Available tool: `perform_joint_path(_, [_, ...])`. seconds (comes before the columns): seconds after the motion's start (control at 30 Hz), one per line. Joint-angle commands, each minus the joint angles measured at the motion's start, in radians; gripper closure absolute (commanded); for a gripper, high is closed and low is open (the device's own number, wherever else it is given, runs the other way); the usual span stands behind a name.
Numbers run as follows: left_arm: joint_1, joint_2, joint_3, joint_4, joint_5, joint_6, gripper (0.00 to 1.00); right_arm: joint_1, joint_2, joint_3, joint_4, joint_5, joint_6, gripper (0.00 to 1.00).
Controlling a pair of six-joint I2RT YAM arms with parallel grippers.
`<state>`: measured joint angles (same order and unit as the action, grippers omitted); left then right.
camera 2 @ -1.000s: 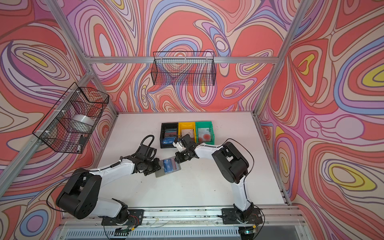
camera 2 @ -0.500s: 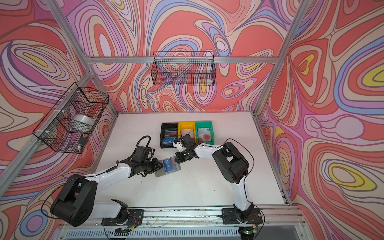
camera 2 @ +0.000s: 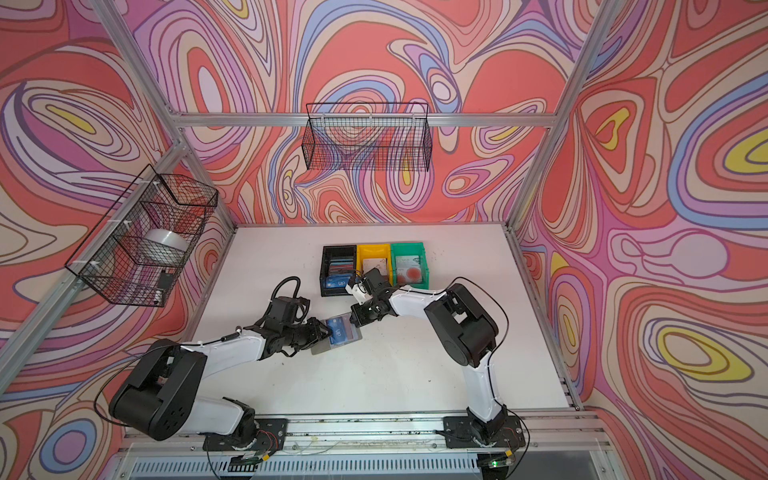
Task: Take the credit cards out of the card holder
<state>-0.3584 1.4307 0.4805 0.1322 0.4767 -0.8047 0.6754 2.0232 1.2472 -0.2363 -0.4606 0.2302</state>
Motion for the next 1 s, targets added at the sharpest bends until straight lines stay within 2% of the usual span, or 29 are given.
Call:
perform_joint_path(0.0, [0.001, 0.013, -0.014, 0.033, 0.012, -0.019, 0.7, 0.001, -0.007, 0.004, -0.015, 0.01, 0.003, 1.0])
perform_joint_path(0.2, [0.001, 0.024, -0.008, 0.049, 0.011, -0.024, 0.72, 0.001, 0.001, 0.004, -0.008, 0.006, 0.006, 1.0])
perform_joint_path(0.53, [0.002, 0.096, -0.005, 0.109, 0.046, -0.047, 0.85, 0.001, 0.004, -0.003, -0.01, 0.008, 0.008, 1.0])
perform_joint_path(0.97, [0.006, 0.045, 0.025, -0.032, 0.024, 0.008, 0.97, 0.001, 0.008, -0.001, -0.012, 0.009, 0.011, 1.0])
